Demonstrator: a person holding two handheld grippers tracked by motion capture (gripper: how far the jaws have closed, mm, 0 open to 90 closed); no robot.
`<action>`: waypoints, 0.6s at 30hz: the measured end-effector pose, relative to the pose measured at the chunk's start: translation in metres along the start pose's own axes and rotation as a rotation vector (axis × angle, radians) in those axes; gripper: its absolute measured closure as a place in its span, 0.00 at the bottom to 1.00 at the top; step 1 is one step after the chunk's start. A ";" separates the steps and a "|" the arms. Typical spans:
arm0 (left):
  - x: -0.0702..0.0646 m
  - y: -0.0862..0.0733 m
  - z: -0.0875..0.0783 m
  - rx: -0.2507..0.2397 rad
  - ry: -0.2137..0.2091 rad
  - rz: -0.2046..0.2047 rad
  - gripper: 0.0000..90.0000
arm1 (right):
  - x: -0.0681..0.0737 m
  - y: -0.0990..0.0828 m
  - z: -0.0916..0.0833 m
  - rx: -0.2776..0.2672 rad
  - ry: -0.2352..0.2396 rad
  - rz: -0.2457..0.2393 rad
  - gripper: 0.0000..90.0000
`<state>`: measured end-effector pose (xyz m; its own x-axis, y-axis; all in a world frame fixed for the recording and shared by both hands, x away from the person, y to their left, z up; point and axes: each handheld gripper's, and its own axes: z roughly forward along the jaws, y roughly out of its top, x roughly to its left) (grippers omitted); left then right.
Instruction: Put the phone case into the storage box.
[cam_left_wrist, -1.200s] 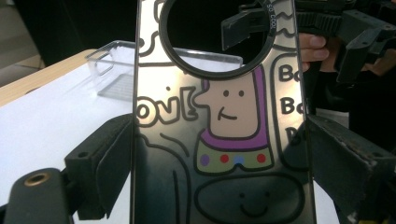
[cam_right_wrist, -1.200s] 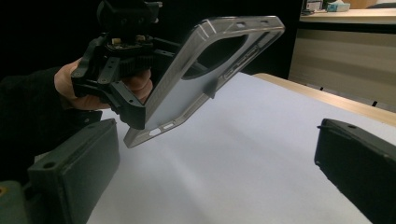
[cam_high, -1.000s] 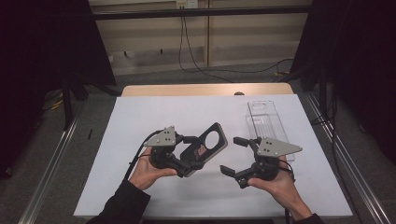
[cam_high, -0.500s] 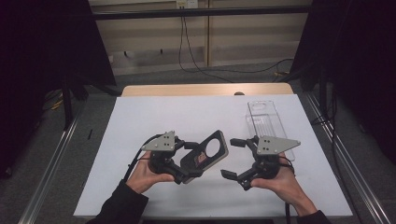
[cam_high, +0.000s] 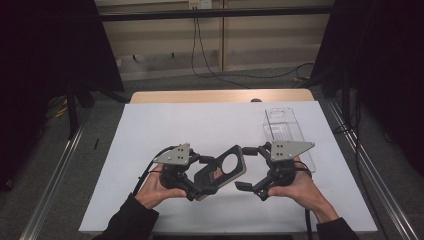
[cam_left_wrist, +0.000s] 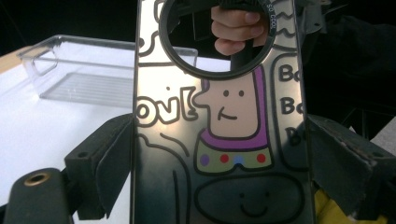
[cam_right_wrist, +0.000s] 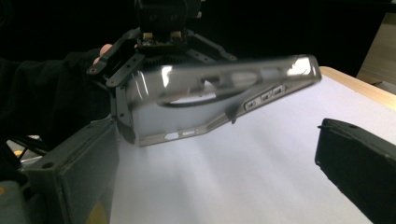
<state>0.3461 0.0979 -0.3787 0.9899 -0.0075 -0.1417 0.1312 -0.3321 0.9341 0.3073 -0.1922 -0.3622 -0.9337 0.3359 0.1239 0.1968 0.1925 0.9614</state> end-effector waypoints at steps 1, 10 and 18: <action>0.000 0.000 0.000 -0.001 -0.001 0.001 0.14 | -0.001 0.000 0.000 -0.006 0.008 0.003 0.01; 0.000 -0.001 0.002 0.021 -0.020 0.014 0.14 | -0.005 0.000 0.006 -0.002 0.064 -0.025 0.01; -0.001 -0.002 0.003 0.032 -0.034 0.018 0.14 | -0.007 0.001 0.009 -0.005 0.091 -0.039 0.01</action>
<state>0.3449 0.0959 -0.3815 0.9895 -0.0457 -0.1369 0.1114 -0.3616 0.9256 0.3168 -0.1863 -0.3642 -0.9640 0.2430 0.1079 0.1585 0.1994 0.9670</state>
